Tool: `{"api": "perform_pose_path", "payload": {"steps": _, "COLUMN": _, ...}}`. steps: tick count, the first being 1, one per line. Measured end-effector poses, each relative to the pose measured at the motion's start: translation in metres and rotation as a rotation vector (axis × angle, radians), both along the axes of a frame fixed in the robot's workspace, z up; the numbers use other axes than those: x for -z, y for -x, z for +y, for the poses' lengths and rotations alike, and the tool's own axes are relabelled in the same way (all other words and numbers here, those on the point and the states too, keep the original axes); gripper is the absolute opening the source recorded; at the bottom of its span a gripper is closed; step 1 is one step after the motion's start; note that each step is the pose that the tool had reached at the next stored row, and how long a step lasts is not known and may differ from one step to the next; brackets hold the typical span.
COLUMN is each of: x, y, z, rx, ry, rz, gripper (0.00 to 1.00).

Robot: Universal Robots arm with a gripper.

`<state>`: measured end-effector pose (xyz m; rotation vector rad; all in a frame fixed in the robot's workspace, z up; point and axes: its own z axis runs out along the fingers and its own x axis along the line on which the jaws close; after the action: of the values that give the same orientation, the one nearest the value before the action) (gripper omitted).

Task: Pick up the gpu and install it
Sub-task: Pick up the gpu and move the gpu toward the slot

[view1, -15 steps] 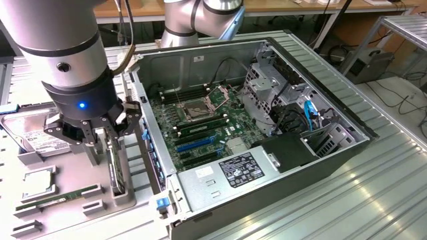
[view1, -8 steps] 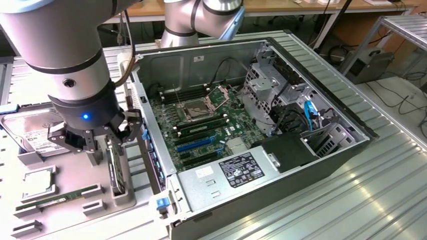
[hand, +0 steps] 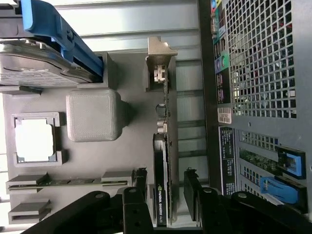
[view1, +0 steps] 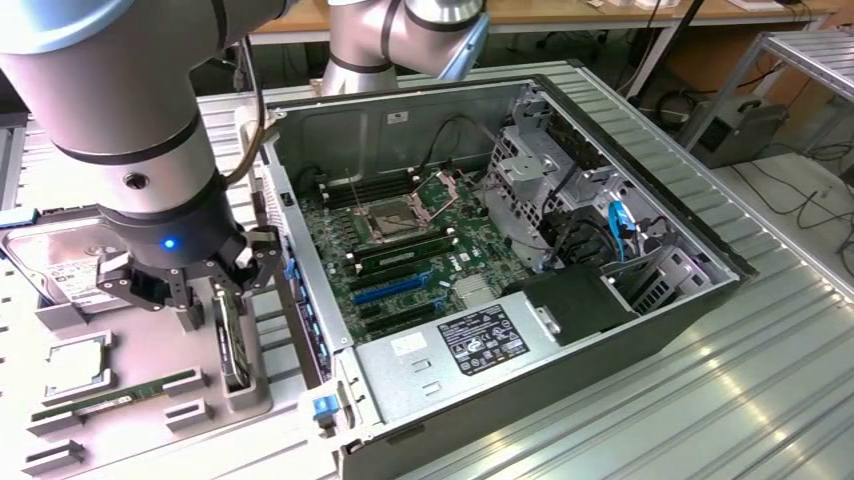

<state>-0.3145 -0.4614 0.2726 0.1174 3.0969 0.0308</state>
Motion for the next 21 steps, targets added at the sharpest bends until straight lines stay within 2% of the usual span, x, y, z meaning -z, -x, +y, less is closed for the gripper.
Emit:
{"api": "perform_pose_path", "payload": {"steps": 10, "x": 0.0122, "y": 0.006, "z": 0.0106, "rx": 0.0, "ry": 0.0, "rz": -0.0176, "gripper": 0.44}}
{"api": "perform_pose_path", "payload": {"steps": 14, "x": 0.0181, "y": 0.007, "z": 0.0116, "rx": 0.0, "ry": 0.0, "rz": -0.0209, "gripper": 0.44}}
{"api": "perform_pose_path", "payload": {"steps": 21, "x": 0.0274, "y": 0.007, "z": 0.0119, "rx": 0.002, "ry": 0.0003, "rz": -0.0225, "gripper": 0.44}}
